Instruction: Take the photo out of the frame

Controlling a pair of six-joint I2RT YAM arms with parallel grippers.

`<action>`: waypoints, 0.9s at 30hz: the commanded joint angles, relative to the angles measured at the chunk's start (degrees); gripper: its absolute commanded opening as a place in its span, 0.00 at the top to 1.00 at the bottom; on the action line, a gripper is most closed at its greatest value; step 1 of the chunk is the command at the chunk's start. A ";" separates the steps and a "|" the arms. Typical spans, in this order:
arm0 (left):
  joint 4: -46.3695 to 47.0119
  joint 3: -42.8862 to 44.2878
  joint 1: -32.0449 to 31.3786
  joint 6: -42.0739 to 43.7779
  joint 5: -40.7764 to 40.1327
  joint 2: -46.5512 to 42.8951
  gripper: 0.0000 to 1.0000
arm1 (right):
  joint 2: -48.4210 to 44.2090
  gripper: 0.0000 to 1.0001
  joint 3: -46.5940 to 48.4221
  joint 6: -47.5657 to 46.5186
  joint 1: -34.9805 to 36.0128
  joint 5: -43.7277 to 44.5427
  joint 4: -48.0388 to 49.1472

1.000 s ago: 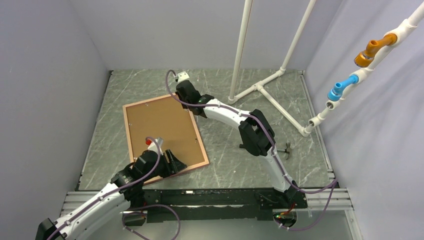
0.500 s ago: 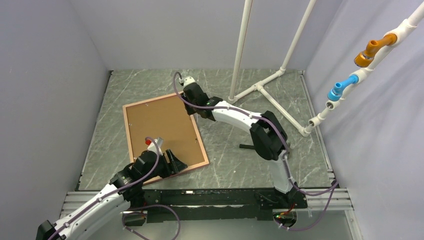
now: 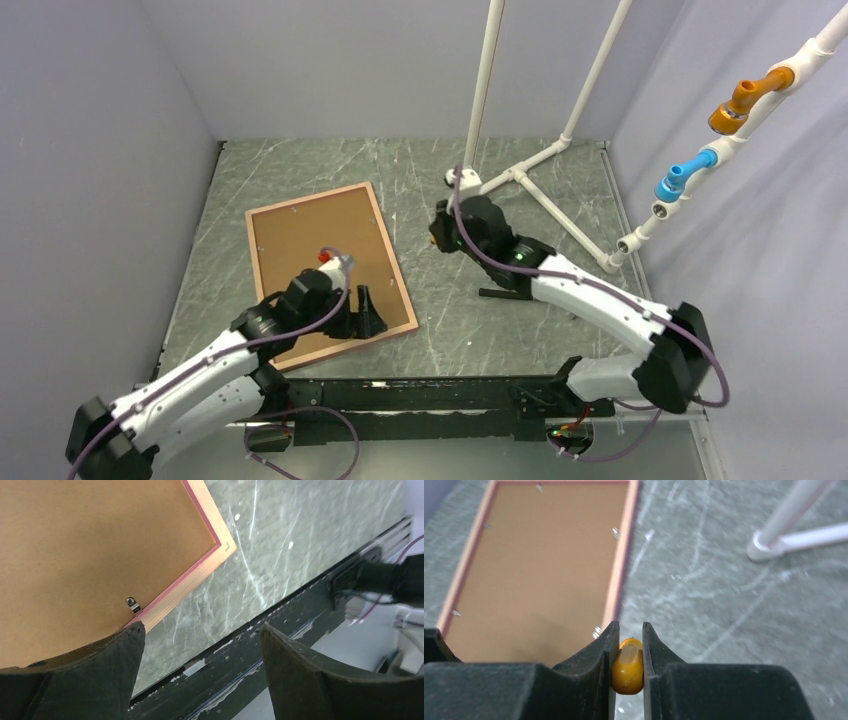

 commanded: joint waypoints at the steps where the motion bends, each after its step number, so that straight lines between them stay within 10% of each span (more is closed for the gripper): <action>1: -0.70 5.24 -2.60 10.93 2.83 9.32 0.13 | -8.37 1.00 -9.83 -0.31 -1.22 5.26 1.85; 13: -14.11 20.22 -18.00 14.82 -22.51 31.09 0.31 | -25.59 1.00 -26.03 -2.50 -1.42 11.84 8.31; 27: -18.03 30.97 -23.45 13.76 -31.92 52.71 0.43 | -33.35 1.00 -29.42 -1.87 -1.52 10.10 10.31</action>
